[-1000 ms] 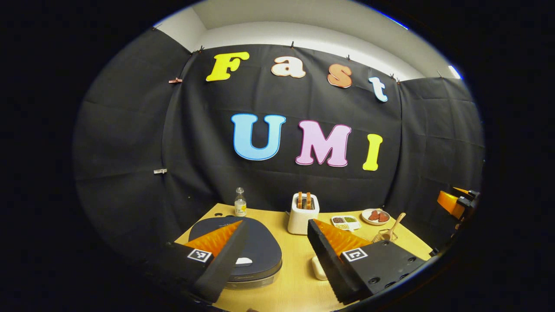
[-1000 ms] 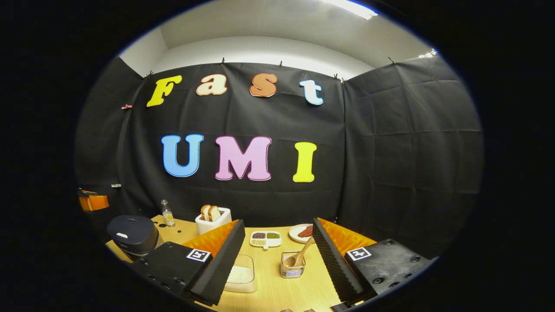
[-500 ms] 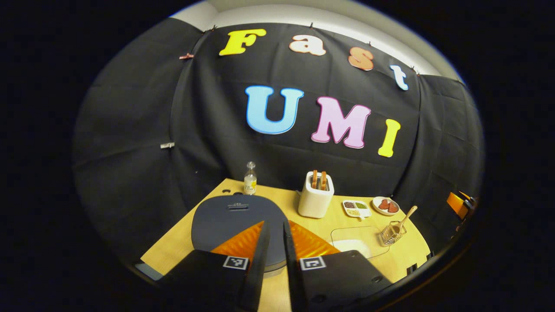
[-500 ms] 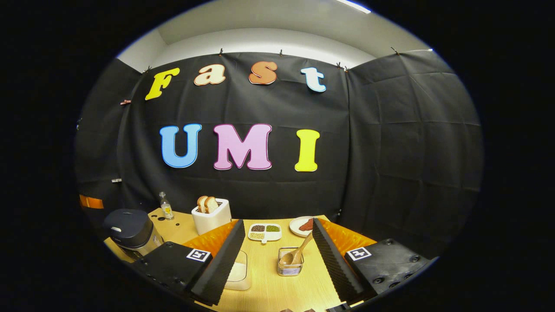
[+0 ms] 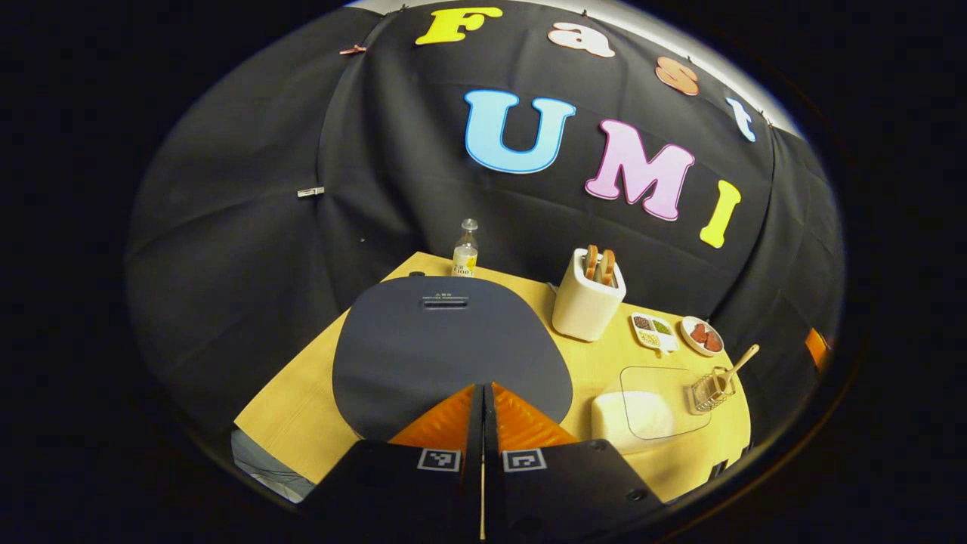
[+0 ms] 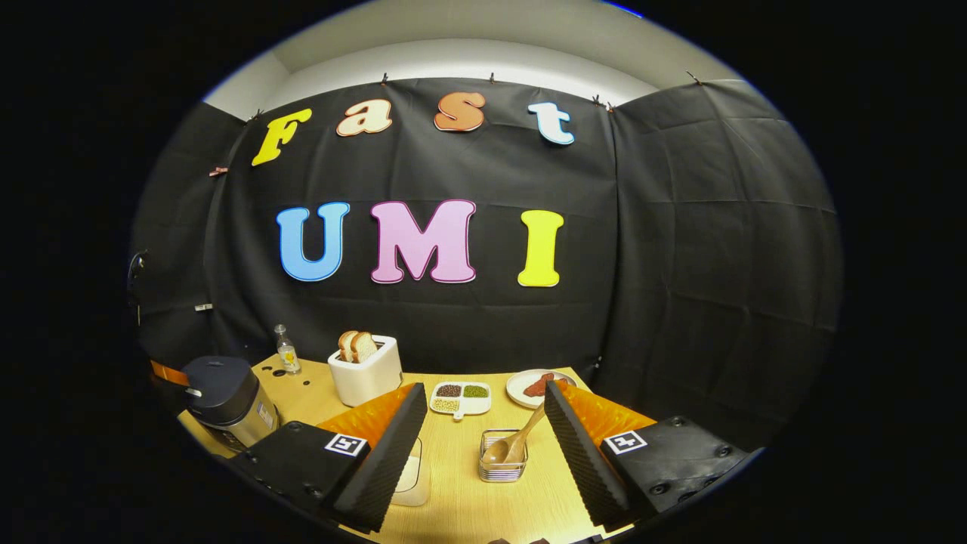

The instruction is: Close the left gripper, press the button to open the rice cooker; take a wooden spoon from the chopstick holder with the right hand, scoop a spoonful of rice and pour it into the rice cooker, then put the wooden spoon back into the chopstick holder.

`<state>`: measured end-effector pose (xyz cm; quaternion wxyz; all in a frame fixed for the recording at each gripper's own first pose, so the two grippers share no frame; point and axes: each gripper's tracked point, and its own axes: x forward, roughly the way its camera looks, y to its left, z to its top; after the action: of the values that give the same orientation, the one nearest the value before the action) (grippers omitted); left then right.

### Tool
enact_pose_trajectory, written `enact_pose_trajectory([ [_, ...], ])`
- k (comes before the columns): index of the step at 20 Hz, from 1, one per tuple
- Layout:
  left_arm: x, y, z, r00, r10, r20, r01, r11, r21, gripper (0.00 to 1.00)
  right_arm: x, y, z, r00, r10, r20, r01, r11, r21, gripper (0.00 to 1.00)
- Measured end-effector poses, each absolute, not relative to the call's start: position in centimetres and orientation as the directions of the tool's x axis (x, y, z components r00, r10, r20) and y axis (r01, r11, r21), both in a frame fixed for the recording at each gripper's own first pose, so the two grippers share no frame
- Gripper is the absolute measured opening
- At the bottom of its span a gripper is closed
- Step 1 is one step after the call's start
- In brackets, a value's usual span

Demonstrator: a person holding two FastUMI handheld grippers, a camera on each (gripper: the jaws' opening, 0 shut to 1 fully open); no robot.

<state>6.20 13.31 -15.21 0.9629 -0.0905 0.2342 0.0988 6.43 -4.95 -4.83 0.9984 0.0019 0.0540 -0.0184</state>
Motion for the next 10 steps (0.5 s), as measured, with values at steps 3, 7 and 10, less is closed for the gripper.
enact_pose_trajectory([
  [3,6.2,13.2,-16.4,0.850,0.157,-0.503,-0.236,0.967,-0.098,0.06,7.0,-5.0,-5.3,0.992,-0.028,-0.122,0.029,1.000,0.008,0.98],
  [7,6.5,13.2,-17.3,0.830,0.190,-0.525,-0.256,0.965,-0.055,0.07,7.7,-5.3,-5.9,0.991,-0.020,-0.133,0.022,1.000,0.010,0.98],
  [10,6.2,13.1,-17.5,0.824,0.224,-0.521,-0.269,0.963,-0.012,0.07,7.8,-5.8,-6.6,0.989,-0.015,-0.147,0.017,1.000,0.008,0.98],
])
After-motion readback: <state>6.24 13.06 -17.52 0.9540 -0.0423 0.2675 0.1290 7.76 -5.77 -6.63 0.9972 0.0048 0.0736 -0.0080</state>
